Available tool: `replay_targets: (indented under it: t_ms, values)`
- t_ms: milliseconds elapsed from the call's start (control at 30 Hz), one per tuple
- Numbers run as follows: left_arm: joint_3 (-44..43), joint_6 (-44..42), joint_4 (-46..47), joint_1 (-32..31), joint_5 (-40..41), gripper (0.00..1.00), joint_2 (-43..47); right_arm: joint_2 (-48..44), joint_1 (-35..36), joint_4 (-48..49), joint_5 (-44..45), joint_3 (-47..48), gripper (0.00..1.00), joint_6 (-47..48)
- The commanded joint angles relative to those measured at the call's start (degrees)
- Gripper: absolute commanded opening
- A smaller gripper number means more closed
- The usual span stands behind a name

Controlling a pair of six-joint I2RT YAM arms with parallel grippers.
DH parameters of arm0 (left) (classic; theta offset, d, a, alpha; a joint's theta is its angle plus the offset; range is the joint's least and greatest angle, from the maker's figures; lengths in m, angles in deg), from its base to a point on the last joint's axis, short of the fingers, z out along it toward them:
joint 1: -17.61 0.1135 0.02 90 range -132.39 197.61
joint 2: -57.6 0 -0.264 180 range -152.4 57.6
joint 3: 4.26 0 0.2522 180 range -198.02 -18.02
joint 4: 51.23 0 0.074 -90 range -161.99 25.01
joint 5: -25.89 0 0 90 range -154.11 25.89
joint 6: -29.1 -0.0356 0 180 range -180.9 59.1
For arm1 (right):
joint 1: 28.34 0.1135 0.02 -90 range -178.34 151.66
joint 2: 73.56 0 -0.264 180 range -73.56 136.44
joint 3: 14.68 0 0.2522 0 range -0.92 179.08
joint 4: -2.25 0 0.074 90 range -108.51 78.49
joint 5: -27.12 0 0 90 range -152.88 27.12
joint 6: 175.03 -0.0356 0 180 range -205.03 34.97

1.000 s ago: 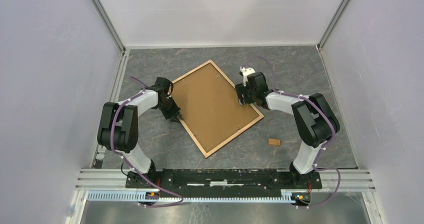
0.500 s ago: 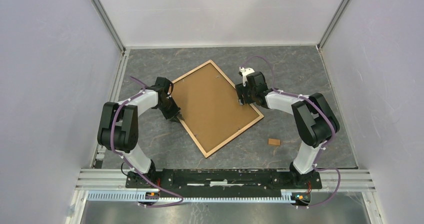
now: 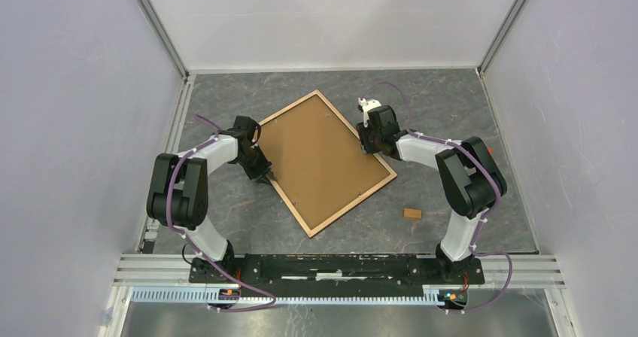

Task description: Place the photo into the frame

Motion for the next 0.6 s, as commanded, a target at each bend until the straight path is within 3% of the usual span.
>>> replay_targets:
  t_ms: [0,133,300,433,567]
  values:
    - [1.1,-5.3,2.9,0.2,5.9,0.02,-2.9,0.5,-0.1,-3.0,3.8,0.5,0.43,0.1]
    - [1.1,-5.2,3.0,0.2,6.0,0.02,-3.0,-0.3,0.2,-2.7,3.8,-0.2,0.46,0.1]
    - [1.0,-5.1,3.1,0.2,5.8,0.02,-3.2,-0.6,0.3,-3.0,3.0,-0.2,0.58,0.6]
    - [1.0,-5.1,3.1,0.2,5.7,0.02,-3.4,-0.8,0.3,-3.4,3.7,-0.3,0.57,0.6]
    - [1.0,-5.0,3.1,0.2,5.8,0.02,-3.3,-0.6,0.3,-4.8,4.8,0.0,0.49,0.3]
